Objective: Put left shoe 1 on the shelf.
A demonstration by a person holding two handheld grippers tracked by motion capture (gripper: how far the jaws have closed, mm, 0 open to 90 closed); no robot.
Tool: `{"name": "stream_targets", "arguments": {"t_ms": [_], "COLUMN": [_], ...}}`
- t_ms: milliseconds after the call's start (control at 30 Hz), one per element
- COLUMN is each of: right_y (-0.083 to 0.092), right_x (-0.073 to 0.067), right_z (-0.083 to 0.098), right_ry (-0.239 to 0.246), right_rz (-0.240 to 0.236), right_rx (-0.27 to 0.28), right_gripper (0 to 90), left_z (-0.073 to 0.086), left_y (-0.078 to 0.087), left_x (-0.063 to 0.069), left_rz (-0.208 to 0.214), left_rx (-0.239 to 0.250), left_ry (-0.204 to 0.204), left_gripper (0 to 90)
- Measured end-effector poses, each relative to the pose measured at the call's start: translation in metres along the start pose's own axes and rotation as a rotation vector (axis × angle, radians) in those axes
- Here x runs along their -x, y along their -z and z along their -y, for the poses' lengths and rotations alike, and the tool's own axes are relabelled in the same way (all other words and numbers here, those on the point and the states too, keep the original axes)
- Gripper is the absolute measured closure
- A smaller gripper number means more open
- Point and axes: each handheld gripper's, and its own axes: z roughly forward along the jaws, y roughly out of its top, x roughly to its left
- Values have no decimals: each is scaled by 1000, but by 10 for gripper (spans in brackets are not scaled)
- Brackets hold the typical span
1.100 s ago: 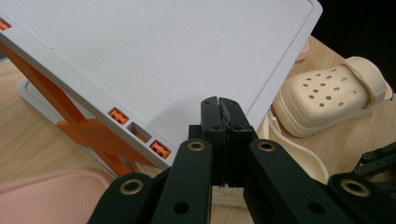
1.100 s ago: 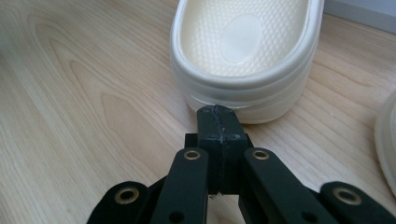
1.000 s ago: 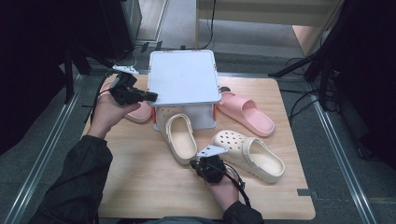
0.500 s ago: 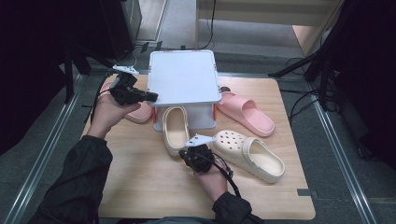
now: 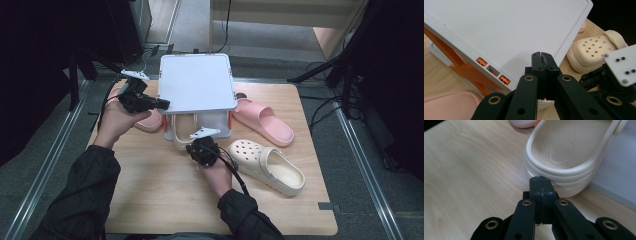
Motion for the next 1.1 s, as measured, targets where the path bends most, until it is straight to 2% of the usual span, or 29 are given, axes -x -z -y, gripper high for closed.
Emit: {"name": "stream_targets", "arguments": {"t_ms": [433,600,633,700,733,900,1033,1100], "right_y": [-27,-34,-34,-31,-27,-5,15,27], "right_x": [2,-1,0,0,0,-5,-6,-5], "right_z": [-24,-29,-29,-28,-28,-27,-24,-22], "right_ry": [9,39,33,4,-7,14,35,37], "right_rz": [20,26,21,-8,-26,-77,-113,-132], "right_rx": [16,11,11,11,19,40,49,62], "right_gripper": [900,899,885,864,859,788,727,686], "left_z": [0,1,1,1,0,-2,-3,-3], "left_y": [0,0,0,0,0,8,12,13], "left_x": [0,-1,0,0,0,5,12,17], "left_rz": [-1,5,2,-3,-9,32,50,51], "left_rx": [2,3,7,13,18,48,46,33], "left_ry": [1,4,-1,-1,6,38,70,64], "left_gripper": [895,894,894,891,861,751,591,513]}}
